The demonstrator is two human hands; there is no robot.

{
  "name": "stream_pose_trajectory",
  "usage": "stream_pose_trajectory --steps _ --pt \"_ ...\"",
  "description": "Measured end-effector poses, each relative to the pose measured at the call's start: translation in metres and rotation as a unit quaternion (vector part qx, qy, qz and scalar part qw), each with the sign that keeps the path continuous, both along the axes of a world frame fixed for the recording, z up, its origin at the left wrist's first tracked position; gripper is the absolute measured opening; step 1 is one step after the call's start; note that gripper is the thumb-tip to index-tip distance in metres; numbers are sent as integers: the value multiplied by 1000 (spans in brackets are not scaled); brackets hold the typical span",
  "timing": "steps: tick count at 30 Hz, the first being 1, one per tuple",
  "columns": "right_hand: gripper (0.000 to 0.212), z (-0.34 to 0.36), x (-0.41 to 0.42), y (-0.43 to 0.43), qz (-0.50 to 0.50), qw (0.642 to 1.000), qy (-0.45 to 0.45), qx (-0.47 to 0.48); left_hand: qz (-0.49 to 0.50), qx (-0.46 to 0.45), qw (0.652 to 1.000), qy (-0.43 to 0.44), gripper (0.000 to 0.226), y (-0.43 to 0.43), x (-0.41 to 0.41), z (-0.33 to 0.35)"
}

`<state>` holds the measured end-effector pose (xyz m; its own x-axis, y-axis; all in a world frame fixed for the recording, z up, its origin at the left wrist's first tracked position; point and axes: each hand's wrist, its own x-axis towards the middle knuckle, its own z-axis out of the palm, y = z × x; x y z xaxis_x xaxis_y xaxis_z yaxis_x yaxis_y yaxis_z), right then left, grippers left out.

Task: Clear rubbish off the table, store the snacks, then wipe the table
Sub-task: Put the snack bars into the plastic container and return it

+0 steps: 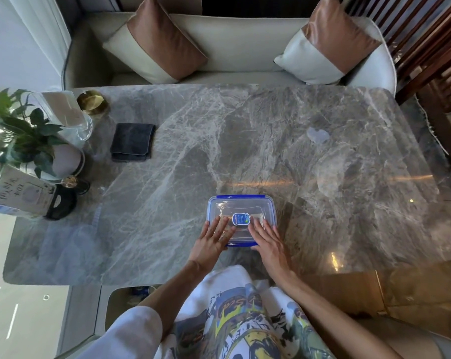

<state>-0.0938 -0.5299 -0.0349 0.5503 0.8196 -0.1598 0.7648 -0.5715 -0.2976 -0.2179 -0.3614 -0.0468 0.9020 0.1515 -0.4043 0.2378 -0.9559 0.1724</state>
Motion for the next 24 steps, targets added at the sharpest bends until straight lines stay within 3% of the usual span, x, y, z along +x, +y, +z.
stream_pose_trajectory --steps 8,12,18,24 --pt "76 5 2 3 2 998 -10 -58 4 -2 1000 11 64 -2 2 1" --pt "72 4 18 -4 26 996 30 -80 -4 1 1000 19 68 -2 5 3" --pt "99 -3 16 -5 19 993 50 -105 -6 27 999 23 81 -6 11 5" --pt "85 -7 12 4 5 996 -12 -92 -8 80 996 37 91 -9 21 -1"
